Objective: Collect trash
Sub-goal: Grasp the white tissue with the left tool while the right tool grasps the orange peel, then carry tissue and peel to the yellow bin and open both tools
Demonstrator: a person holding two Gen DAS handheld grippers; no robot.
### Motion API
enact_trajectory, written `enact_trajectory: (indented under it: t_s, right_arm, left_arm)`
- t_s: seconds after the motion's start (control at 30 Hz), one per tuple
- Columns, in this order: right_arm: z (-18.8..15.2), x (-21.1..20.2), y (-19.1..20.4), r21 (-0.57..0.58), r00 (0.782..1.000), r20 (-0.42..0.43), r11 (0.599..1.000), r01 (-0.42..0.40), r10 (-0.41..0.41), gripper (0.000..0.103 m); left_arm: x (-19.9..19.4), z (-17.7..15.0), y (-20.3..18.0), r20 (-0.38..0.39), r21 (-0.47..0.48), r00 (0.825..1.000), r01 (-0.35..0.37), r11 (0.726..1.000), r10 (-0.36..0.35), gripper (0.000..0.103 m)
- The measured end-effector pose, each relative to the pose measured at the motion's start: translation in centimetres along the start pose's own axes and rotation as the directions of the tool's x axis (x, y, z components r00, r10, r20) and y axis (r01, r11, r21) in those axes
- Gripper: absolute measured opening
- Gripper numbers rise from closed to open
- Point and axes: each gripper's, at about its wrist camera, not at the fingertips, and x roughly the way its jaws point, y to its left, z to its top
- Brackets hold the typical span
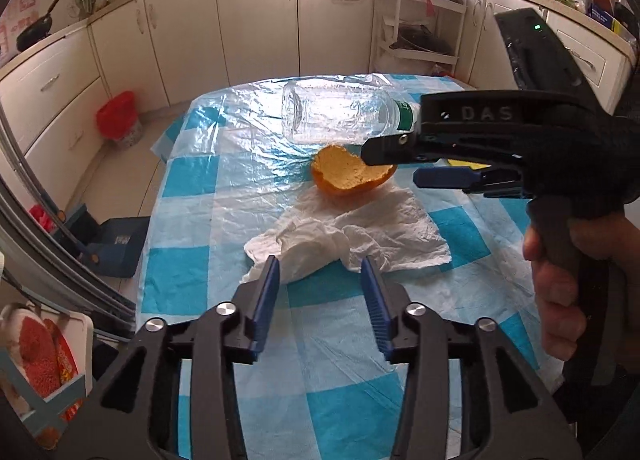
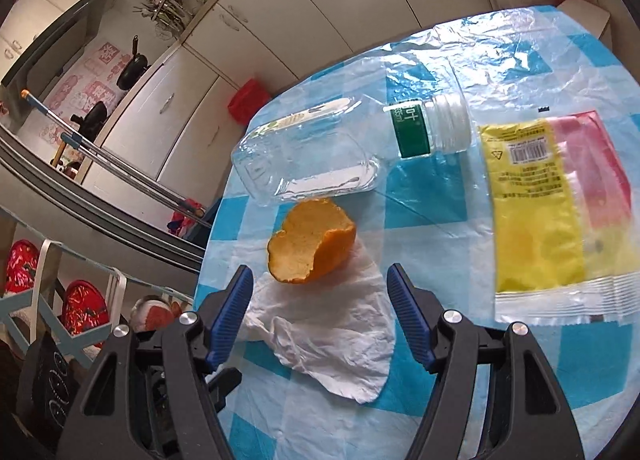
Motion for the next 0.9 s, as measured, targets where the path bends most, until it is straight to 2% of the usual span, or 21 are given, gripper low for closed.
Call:
enact_trajectory:
  t_s: [0.03,0.13,0.2,0.23,0.3,0.37,0.4,0.43,0.47,0.53,0.6,0.77,0.9]
  right_arm:
    - [0.2,0.5,-0.1,0.011,1.000,-0.005,1.000,0.000,0.000,0.066]
    - [0.6,1.8,-0.7,0.051,1.000,-0.027,0.999,-0.011,0.012,0.048]
    - [0.6,2.5,-1.0,0.076,0.999,-0.041,0.997,-0.020,0.024,0.027]
    - [0.6,2.4,-1.3,0.087,0.998,-0.046,0.996,-0.031,0.035,0.025]
    - [0.5,1.9,-1.4,0.092,0.997,-0.049,0.994,-0.052,0.057,0.010]
    - [0.6,1.2,-1.1,0.082,0.996,-0.040,0.994,-0.071,0.075,0.008]
    - [0.7,0.6,-0.8,0.064,0.997,-0.026,0.996,-0.070,0.071,0.007]
    - [0.8,0.2,-0.5,0.049,0.997,-0.017,0.996,-0.068,0.069,0.007]
    - [0.8,-0.2,-0.4,0.041,0.997,-0.012,0.997,-0.070,0.070,0.007]
    - [0.7,-1.2,-0.3,0.020,0.998,-0.006,0.998,-0.064,0.064,0.007]
    - [0.5,-2.3,-0.5,0.000,0.999,-0.003,0.999,-0.049,0.049,0.007]
    - [-0.3,-5.7,-2.0,-0.024,0.999,0.012,0.999,-0.030,0.031,0.007]
    - [-1.5,-8.3,-3.6,-0.048,1.000,0.017,0.999,0.007,-0.006,0.007]
  left_arm:
    - [0.1,0.3,-0.1,0.003,0.011,1.000,0.002,1.000,-0.002,0.050]
    - [1.6,1.0,-0.5,-0.006,0.067,1.000,-0.004,0.998,0.004,0.060]
    - [3.3,1.3,-0.7,-0.026,0.098,0.999,-0.017,0.995,0.020,0.063]
    - [4.2,1.4,-0.7,-0.037,0.103,0.999,-0.023,0.994,0.027,0.064]
    - [5.9,1.7,-0.3,-0.075,0.088,0.996,-0.035,0.995,0.042,0.065]
    - [5.8,2.3,0.2,-0.052,0.041,0.999,-0.011,0.999,0.013,0.064]
    - [6.0,2.5,0.3,-0.063,0.034,0.998,-0.007,0.999,0.009,0.060]
    - [6.5,2.4,0.2,-0.090,0.032,0.996,0.003,0.999,0.000,0.048]
    - [6.3,2.4,0.2,-0.083,0.026,0.997,0.004,1.000,-0.002,0.046]
    - [5.8,2.2,-0.2,-0.087,0.026,0.996,0.015,1.000,-0.012,0.022]
    - [5.4,1.9,-0.2,-0.096,0.011,0.995,0.021,1.000,-0.020,0.013]
    - [3.9,0.2,0.7,-0.094,-0.073,0.994,0.044,0.996,-0.051,0.010]
    - [1.6,-0.8,-0.1,-0.072,-0.097,0.996,0.042,0.994,-0.050,0.010]
